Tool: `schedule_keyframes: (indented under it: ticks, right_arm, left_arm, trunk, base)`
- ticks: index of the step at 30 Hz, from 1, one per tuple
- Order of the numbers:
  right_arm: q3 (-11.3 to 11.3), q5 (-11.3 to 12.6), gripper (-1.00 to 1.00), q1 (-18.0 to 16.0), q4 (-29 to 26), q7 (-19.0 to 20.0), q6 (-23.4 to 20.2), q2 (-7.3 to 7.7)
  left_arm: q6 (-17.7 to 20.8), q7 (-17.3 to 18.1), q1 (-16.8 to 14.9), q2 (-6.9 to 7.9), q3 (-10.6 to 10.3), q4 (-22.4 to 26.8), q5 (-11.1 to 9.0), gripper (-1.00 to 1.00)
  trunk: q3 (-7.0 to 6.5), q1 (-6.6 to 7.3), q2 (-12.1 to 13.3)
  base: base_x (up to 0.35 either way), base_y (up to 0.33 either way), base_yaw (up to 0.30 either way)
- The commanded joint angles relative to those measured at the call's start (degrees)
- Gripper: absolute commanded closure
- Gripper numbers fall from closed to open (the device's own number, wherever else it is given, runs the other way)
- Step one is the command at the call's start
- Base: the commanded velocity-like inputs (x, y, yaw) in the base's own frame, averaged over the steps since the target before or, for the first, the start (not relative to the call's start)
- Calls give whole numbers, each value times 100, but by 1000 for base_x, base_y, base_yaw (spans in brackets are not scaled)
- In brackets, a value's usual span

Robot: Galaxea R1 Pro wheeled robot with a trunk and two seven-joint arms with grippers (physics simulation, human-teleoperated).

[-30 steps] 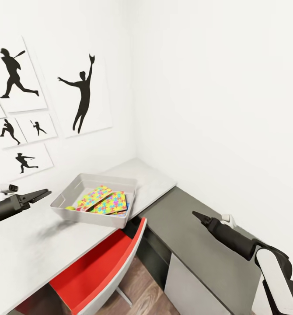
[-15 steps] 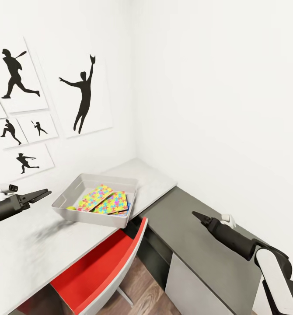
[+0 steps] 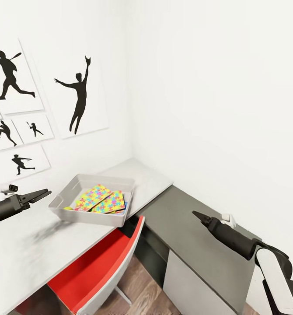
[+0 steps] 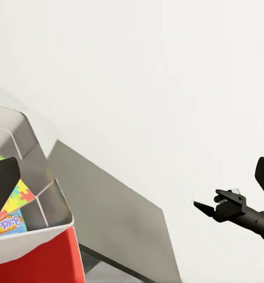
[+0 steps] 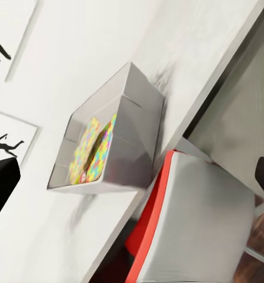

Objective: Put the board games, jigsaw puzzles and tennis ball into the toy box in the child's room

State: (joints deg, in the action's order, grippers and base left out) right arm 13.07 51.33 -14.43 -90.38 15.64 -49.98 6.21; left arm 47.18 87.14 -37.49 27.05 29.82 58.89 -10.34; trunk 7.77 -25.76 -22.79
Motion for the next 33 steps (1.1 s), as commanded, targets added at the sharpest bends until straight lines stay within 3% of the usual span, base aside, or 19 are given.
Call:
schedule_keyframes:
  ticks: [1,13,33]
  right_arm:
    - [13,-32,-100,-7,0,35,-30,-1]
    - [20,-26,-100,-7,3,36,-24,-11]
    - [32,-26,-100,-7,3,36,-21,-13]
  left_arm:
    - [59,22,-4,2,3,-1,-3,-100]
    - [55,22,-4,1,-2,-1,5,-100]
    - [54,20,0,-7,-10,-1,6,-100]
  trunk:
    - [6,-2,-12]
    - [-72,-2,-12]
    - [-203,-2,-12]
  base:
    - [-209,95,-210]
    - [-196,91,-223]
    - [-12,3,-225]
